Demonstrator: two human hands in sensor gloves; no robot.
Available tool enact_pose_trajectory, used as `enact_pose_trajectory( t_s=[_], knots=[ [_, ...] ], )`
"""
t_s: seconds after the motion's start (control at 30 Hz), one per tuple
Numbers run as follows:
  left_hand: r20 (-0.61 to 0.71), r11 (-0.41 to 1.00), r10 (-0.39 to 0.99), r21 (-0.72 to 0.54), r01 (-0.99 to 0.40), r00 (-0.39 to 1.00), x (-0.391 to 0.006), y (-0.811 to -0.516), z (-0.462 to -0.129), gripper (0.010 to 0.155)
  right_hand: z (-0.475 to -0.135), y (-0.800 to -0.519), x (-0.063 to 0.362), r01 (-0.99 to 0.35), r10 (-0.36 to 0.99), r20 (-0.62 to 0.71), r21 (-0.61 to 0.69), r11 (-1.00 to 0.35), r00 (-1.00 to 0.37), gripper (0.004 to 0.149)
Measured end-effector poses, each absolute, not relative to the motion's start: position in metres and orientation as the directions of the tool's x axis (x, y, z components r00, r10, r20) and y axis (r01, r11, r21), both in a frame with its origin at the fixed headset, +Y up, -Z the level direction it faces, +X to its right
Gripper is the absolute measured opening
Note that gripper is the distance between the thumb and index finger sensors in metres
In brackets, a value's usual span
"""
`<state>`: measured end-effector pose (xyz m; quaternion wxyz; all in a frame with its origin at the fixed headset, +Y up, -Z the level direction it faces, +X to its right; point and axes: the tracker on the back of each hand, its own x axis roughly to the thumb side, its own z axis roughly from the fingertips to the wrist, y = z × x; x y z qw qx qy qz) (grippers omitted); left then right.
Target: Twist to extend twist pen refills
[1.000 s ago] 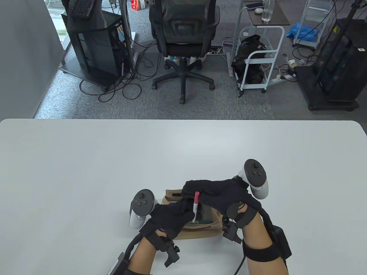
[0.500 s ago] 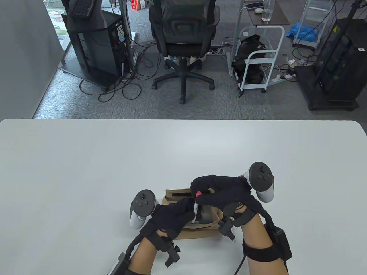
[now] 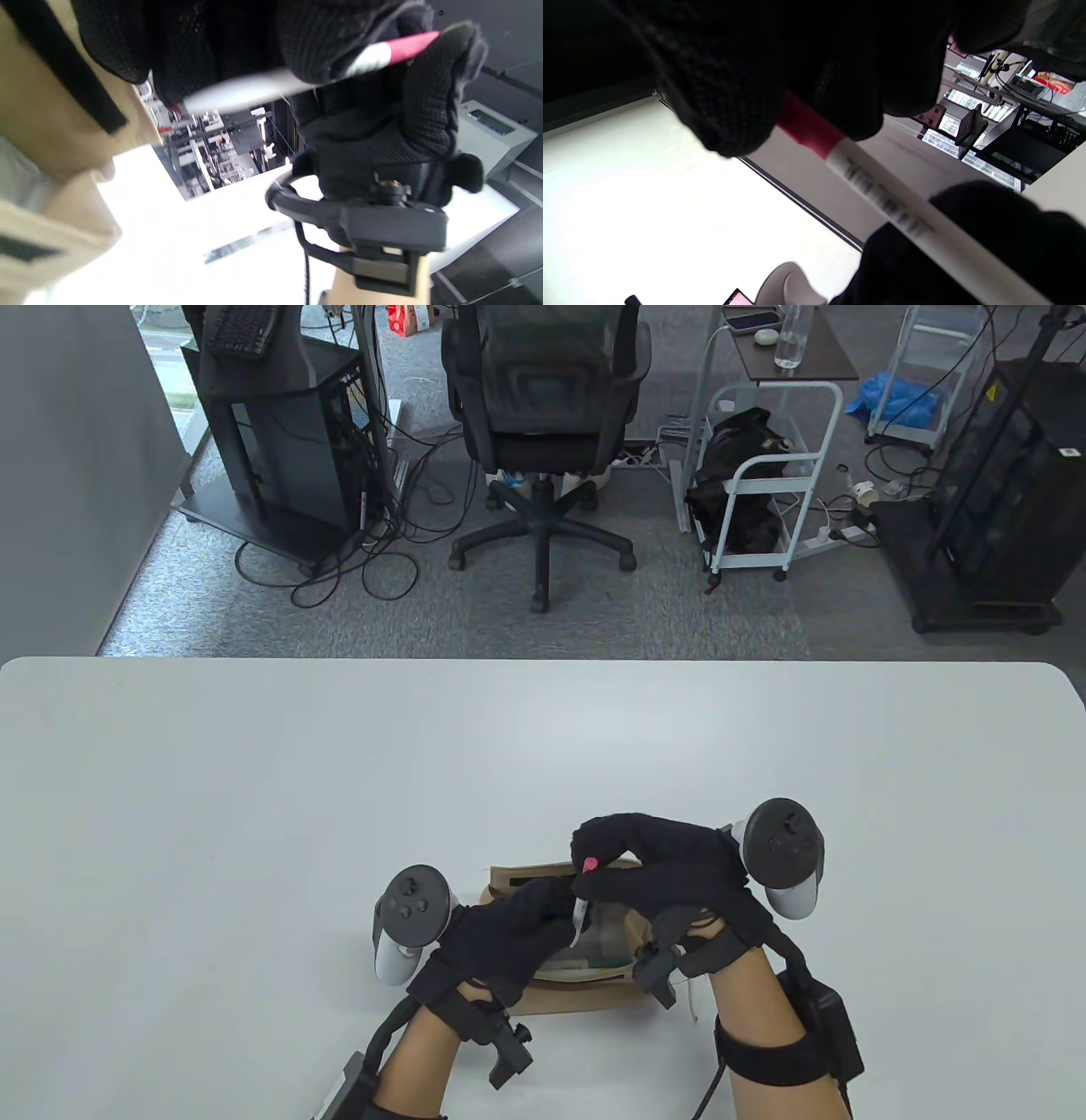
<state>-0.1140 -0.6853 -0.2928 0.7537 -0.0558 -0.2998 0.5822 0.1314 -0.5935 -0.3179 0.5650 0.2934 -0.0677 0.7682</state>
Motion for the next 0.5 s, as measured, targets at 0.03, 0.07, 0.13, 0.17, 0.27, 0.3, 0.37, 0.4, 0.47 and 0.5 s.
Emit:
enact_pose_trajectory(
  t_s=[0.03,0.07,0.13,0.17,0.27,0.3,0.37,0.4,0.47,0.5],
  knots=[
    [0.406,0.357,0.893,-0.379,-0.854,0.193,-0.121,-0.681,-0.293,0.059,-0.317,-0.591,0.137,-0.912,0.824,0.520,0.184,-0.366,-0.226,0.052],
    [0.415,0.375,0.884,-0.355,-0.856,0.215,-0.124,-0.679,-0.294,0.060,-0.317,-0.590,0.141,-0.913,0.818,0.515,0.150,-0.380,-0.256,0.052],
    [0.436,0.436,0.851,-0.276,-0.857,0.292,-0.140,-0.674,-0.292,0.061,-0.318,-0.588,0.153,-0.896,0.798,0.474,0.043,-0.443,-0.372,0.053],
    [0.439,0.454,0.840,-0.251,-0.855,0.317,-0.146,-0.674,-0.292,0.062,-0.319,-0.589,0.157,-0.879,0.787,0.446,0.001,-0.477,-0.426,0.053],
    [0.432,0.518,0.795,-0.119,-0.847,0.426,-0.169,-0.676,-0.288,0.064,-0.325,-0.594,0.171,-0.798,0.742,0.316,-0.099,-0.594,-0.591,0.053],
    [0.427,0.542,0.780,-0.097,-0.835,0.457,-0.175,-0.677,-0.287,0.065,-0.328,-0.598,0.176,-0.773,0.729,0.269,-0.126,-0.621,-0.629,0.053],
    [0.419,0.597,0.737,-0.039,-0.801,0.529,-0.184,-0.681,-0.285,0.065,-0.333,-0.606,0.182,-0.708,0.687,0.170,-0.170,-0.686,-0.706,0.053],
    [0.415,0.617,0.720,-0.018,-0.787,0.555,-0.187,-0.683,-0.284,0.066,-0.335,-0.609,0.184,-0.675,0.663,0.133,-0.186,-0.714,-0.737,0.053],
    [0.405,0.655,0.686,0.020,-0.756,0.605,-0.192,-0.691,-0.284,0.066,-0.340,-0.620,0.189,-0.588,0.593,0.039,-0.191,-0.786,-0.805,0.053],
    [0.395,0.662,0.682,0.026,-0.749,0.616,-0.193,-0.697,-0.284,0.066,-0.343,-0.626,0.190,-0.548,0.560,-0.003,-0.199,-0.812,-0.829,0.053]
  ],
)
